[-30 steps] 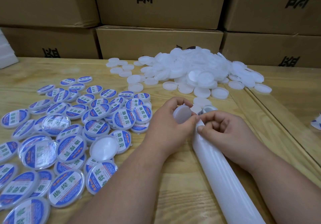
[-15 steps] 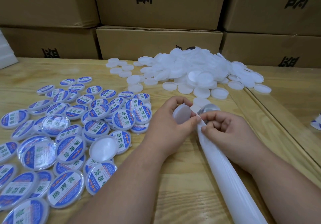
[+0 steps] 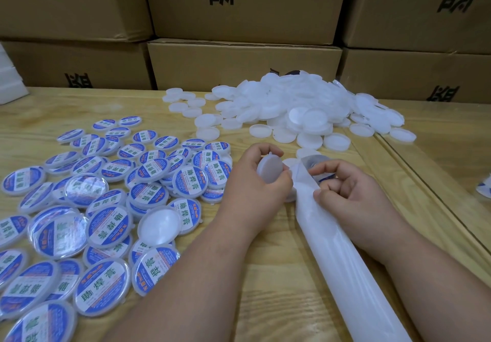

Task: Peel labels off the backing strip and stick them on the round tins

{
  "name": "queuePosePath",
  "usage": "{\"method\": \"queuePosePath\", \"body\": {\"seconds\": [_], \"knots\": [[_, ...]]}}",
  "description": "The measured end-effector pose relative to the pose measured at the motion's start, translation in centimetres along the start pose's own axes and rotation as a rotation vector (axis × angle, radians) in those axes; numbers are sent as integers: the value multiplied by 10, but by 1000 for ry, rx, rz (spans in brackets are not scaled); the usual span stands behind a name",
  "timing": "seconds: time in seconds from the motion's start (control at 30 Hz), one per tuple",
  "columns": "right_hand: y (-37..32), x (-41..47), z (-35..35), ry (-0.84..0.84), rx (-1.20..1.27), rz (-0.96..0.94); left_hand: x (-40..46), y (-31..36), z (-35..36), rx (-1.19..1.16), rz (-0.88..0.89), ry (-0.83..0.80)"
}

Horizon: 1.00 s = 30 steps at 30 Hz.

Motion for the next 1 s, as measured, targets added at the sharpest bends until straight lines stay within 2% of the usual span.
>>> {"method": "queuePosePath", "body": {"seconds": [0.43,0.7,0.87,1.0], "knots": [[-6,-2,-7,99,122,-14,1,-2,-3,-65,-34,23],[-4,-2,-12,144,108,-4,4,-2,-20,-208,-38,184],[-13,-3,-11,197,73,-117,6,-6,-25,-305,-63,208],[-29,-5,-14,274,-102,-273,3,0,-18,-309,-53,140]]}}
Point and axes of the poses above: each hand's wrist, its own x-axis towards the middle knuckle, its own z-axis out of the palm, y = z × x, the point moved 8 cm from there along x, towards the middle knuckle, and after that the axes turned 5 degrees about -x, right-handed, at the moved point
